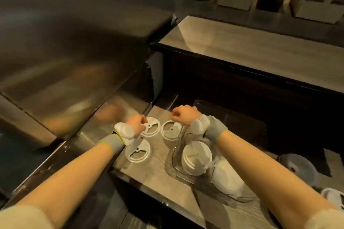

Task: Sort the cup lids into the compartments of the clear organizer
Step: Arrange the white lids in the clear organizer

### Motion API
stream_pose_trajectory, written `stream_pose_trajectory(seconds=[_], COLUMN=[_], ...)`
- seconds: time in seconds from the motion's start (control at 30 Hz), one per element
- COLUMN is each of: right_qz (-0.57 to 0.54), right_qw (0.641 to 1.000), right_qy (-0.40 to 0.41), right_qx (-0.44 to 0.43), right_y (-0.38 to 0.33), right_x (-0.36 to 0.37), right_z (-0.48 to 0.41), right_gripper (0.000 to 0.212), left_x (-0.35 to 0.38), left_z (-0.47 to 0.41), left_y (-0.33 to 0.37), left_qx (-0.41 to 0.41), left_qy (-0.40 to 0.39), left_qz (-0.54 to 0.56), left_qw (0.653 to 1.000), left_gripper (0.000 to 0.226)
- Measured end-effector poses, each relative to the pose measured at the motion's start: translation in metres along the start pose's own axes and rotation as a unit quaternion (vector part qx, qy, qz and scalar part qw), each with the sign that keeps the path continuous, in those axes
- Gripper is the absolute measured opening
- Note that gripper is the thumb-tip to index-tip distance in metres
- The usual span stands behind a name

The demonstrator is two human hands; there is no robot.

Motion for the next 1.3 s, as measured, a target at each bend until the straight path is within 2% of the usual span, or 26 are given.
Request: stream_pose_trajectory(seconds=[0.07,0.13,0.23,0.3,0.4,0.47,0.57,0.63,0.7,0.77,0.87,0.9,0.97,1.13,1.3], right_qz=[0.167,0.294,0.403,0.394,0.315,0.253,0.213,0.188,0.183,0.176,0.137,0.121,0.092,0.056,0.028], right_qw=[0.984,0.95,0.911,0.917,0.933,0.944,0.943,0.96,0.972,0.975,0.966,0.968,0.981,0.994,0.99], right_qy=[0.024,0.034,0.019,-0.029,-0.174,-0.21,-0.256,-0.207,-0.145,-0.138,-0.217,-0.219,-0.163,-0.059,-0.074], right_qx=[0.059,0.102,0.085,0.044,-0.021,-0.022,0.007,0.022,0.002,-0.014,-0.025,-0.027,-0.042,-0.074,-0.114], right_y=[-0.002,-0.004,-0.014,-0.018,-0.016,-0.012,-0.005,-0.001,-0.003,-0.007,-0.013,-0.015,-0.02,-0.023,-0.03], right_x=[0.007,0.015,0.022,0.026,0.033,0.038,0.052,0.06,0.057,0.05,0.042,0.04,0.032,0.02,0.022], right_z=[-0.009,-0.016,-0.031,-0.041,-0.048,-0.055,-0.069,-0.073,-0.069,-0.066,-0.065,-0.064,-0.059,-0.046,-0.032], right_gripper=[0.026,0.028,0.031,0.03,0.041,0.042,0.041,0.042,0.035,0.032,0.014,0.012,0.017,0.031,0.027], left_x=[0.006,0.014,0.024,0.025,0.03,0.033,0.04,0.041,0.039,0.035,0.019,0.012,0.005,0.022,0.051], left_z=[0.001,-0.002,-0.013,-0.019,-0.023,-0.024,-0.025,-0.026,-0.028,-0.028,-0.023,-0.019,-0.007,0.033,0.065], left_y=[-0.002,-0.005,-0.008,-0.008,-0.01,-0.013,-0.018,-0.021,-0.021,-0.016,-0.001,0.004,0.009,0.004,-0.016], left_qx=[0.01,0.024,0.064,0.088,0.097,0.107,0.139,0.153,0.164,0.175,0.167,0.165,0.163,0.076,0.032], left_qy=[-0.015,-0.021,-0.057,-0.079,-0.104,-0.099,-0.067,-0.048,-0.032,-0.011,0.014,0.026,0.038,-0.004,-0.08], left_qz=[-0.027,-0.047,-0.08,-0.109,-0.149,-0.184,-0.215,-0.221,-0.205,-0.175,-0.158,-0.156,-0.152,-0.202,-0.223], left_qw=[0.999,0.998,0.993,0.987,0.978,0.972,0.964,0.962,0.964,0.969,0.973,0.973,0.974,0.976,0.971], left_gripper=[0.034,0.033,0.035,0.037,0.043,0.041,0.023,0.014,0.012,0.012,0.024,0.027,0.032,0.034,0.033])
Point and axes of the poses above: each hand's wrist, its own z-axis away from the middle knuckle, its own x-axis out of the palm, y = z × x, the point moved 2 cm from there along -z, towards the middle knuckle, and after that the axes turned 12 degrees about x, right-handed, at the moved point
